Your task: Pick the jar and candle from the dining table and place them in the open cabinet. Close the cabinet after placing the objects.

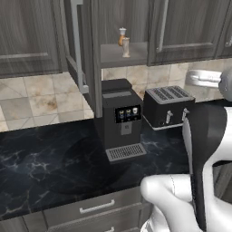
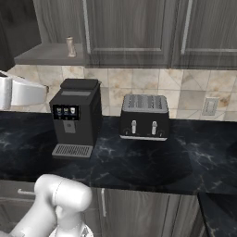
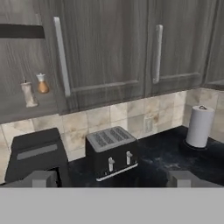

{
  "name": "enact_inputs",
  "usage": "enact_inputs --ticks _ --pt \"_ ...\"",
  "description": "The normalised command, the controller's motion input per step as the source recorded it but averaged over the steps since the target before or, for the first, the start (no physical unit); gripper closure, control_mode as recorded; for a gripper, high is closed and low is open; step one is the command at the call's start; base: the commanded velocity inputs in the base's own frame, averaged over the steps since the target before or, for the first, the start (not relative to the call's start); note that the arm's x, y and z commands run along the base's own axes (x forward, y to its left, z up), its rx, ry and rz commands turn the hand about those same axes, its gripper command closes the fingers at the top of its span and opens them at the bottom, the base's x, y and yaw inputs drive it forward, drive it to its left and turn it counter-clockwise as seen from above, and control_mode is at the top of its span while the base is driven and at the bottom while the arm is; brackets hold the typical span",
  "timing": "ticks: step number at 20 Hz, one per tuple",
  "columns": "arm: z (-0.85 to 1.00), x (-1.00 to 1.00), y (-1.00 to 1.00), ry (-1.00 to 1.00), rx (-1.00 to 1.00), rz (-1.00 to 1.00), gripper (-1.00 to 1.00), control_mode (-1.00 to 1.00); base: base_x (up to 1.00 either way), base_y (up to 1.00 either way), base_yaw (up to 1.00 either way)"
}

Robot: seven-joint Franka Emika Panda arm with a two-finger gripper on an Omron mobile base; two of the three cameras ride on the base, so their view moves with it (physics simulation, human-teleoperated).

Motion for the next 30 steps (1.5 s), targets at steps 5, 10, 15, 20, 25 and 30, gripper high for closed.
enact_inputs --ticks 5,10,15,20,25,30 --pt "-0.18 -1.00 0.59 -0.24 0.00 -0.01 -1.00 -1.00 0.00 0.00 0.00" --pt "-0.11 -0.81 0.74 -0.26 -0.03 0.00 -1.00 -1.00 0.00 0.00 0.00" --pt "-0.09 -0.24 0.58 -0.09 -0.02 0.00 -1.00 -1.00 0.00 0.00 0.00" --pt "0.00 0.15 0.40 -0.03 0.00 -0.08 -1.00 -1.00 0.00 0.00 0.00" --pt "-0.13 0.31 0.76 -0.08 -0.02 -0.20 -1.00 -1.00 0.00 0.00 0.00" --pt "-0.10 0.33 0.71 -0.02 -0.01 -0.19 -1.00 -1.00 0.00 0.00 0.00"
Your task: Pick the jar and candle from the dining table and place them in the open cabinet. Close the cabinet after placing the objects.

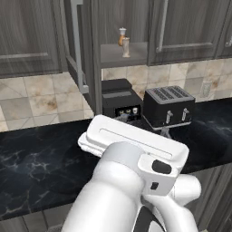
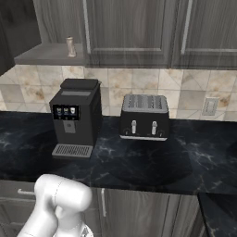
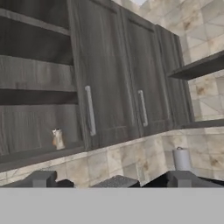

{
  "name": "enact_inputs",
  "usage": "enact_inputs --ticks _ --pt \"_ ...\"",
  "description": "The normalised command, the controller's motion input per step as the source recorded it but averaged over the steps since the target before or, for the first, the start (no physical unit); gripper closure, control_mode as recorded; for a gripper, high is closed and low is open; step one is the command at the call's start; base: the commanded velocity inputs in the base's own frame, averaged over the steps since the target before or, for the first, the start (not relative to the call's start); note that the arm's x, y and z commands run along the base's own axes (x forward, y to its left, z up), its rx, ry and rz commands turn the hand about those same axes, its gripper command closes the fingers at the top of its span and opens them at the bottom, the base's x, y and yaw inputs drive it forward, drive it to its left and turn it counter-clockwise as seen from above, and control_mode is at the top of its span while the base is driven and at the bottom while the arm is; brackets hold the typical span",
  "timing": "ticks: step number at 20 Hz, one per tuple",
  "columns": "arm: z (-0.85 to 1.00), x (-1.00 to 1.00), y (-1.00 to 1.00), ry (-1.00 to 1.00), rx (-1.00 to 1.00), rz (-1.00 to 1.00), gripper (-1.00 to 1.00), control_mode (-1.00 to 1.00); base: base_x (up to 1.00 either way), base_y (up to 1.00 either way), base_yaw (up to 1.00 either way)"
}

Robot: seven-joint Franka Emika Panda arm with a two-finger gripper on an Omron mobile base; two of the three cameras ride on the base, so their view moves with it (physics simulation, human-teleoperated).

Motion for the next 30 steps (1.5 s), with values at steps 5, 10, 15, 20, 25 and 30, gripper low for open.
enact_inputs --ticks 5,10,15,20,25,30 --pt "0.00 0.45 0.61 0.00 -0.02 -0.14 -1.00 -1.00 0.00 0.00 0.00" --pt "0.00 0.56 0.87 0.00 -0.04 -0.18 -1.00 -1.00 0.00 0.00 0.00" --pt "0.00 0.62 0.70 0.02 -0.04 -0.16 -1.00 -1.00 0.00 0.00 0.00" --pt "0.00 0.69 0.43 0.10 -0.03 -0.09 -1.00 -1.00 0.00 0.00 0.00" --pt "0.00 0.43 0.29 0.06 -0.01 -0.15 -1.00 -1.00 0.00 0.00 0.00" --pt "0.00 -0.07 -0.20 0.03 0.00 -0.38 -1.00 -1.00 0.00 0.00 0.00"
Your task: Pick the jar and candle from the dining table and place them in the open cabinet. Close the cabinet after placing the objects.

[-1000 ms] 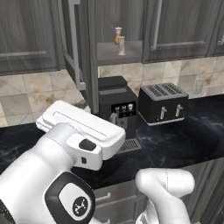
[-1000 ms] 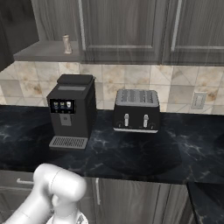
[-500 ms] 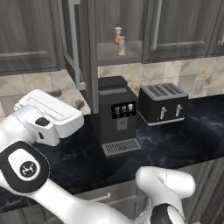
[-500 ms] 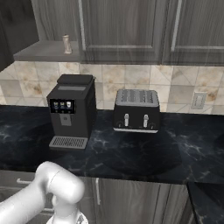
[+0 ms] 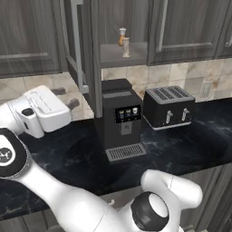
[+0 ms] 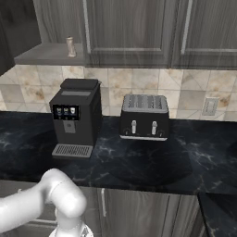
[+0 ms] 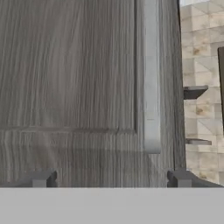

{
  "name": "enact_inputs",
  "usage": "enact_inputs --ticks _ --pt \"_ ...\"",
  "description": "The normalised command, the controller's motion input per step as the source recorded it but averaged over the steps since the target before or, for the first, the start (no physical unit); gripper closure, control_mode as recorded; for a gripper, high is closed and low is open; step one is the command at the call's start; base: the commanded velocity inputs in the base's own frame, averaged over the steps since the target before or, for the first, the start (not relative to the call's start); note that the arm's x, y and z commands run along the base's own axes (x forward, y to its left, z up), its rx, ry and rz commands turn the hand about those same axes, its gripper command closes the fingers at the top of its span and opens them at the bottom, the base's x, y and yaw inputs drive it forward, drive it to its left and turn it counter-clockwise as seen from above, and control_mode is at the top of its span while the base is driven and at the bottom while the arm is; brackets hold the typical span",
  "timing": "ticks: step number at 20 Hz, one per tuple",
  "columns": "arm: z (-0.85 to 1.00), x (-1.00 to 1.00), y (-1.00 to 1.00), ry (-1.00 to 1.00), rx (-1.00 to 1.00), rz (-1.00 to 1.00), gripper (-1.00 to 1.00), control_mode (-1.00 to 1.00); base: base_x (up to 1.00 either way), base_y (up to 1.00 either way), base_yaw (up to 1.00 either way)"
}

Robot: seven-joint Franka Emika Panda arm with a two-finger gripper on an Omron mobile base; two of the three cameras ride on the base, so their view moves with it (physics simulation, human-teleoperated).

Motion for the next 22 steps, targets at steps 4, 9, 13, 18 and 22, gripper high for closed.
enact_inputs --ticks 4,9,13,18,22 --pt "0.12 -0.45 -0.59 0.00 0.02 -0.37 -1.00 -1.00 0.00 0.00 0.00" --pt "0.26 -0.26 -0.93 0.00 0.08 -0.12 -1.00 -1.00 0.00 0.00 0.00" --pt "0.14 -0.19 -0.95 0.00 0.05 0.00 -1.00 -1.00 0.00 0.00 0.00" --pt "0.01 -0.22 -0.94 0.00 0.04 0.05 -1.00 -1.00 0.00 0.00 0.00" --pt "-0.04 0.01 -1.00 0.00 0.10 0.23 -1.00 -1.00 0.00 0.00 0.00"
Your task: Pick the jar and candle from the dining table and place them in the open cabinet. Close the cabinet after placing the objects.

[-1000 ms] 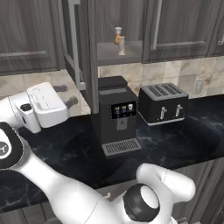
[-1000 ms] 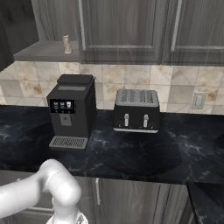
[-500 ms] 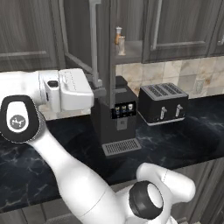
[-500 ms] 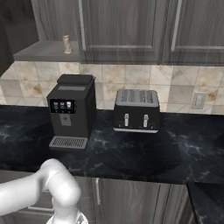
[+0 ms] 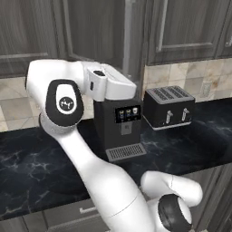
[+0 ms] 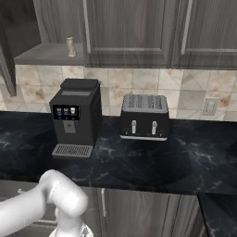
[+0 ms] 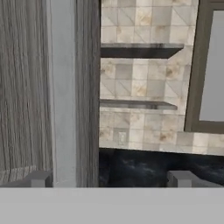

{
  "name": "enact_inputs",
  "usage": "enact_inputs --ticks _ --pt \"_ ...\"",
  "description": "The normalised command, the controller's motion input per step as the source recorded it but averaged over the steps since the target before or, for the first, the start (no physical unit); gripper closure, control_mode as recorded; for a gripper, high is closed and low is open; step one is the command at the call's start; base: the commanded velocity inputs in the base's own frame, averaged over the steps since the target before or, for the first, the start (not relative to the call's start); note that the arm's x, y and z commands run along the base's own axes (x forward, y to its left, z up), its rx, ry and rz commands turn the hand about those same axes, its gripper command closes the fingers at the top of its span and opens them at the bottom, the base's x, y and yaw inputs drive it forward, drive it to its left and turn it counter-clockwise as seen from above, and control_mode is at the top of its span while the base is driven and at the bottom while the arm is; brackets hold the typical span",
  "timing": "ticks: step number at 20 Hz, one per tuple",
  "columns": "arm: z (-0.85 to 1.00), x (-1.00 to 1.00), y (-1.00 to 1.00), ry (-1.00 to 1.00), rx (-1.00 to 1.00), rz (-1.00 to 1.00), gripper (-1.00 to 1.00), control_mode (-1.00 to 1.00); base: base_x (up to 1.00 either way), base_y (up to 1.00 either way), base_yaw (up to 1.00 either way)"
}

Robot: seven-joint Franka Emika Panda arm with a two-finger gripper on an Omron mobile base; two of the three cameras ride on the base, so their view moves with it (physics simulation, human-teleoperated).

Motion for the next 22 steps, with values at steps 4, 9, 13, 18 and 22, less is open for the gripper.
enact_inputs --ticks 4,9,13,18,22 --pt "0.00 0.07 -1.00 0.07 0.19 0.30 -1.00 -1.00 0.00 0.00 0.00" --pt "-0.02 0.25 -1.00 0.13 0.15 0.36 -1.00 -1.00 0.00 0.00 0.00" --pt "-0.13 0.57 -0.83 0.09 0.13 0.49 -1.00 -1.00 0.00 0.00 0.00" --pt "-0.17 0.48 -0.82 0.00 0.13 0.52 -1.00 -1.00 0.00 0.00 0.00" --pt "-0.29 0.35 -0.76 -0.05 0.07 0.48 -1.00 -1.00 0.00 0.00 0.00"
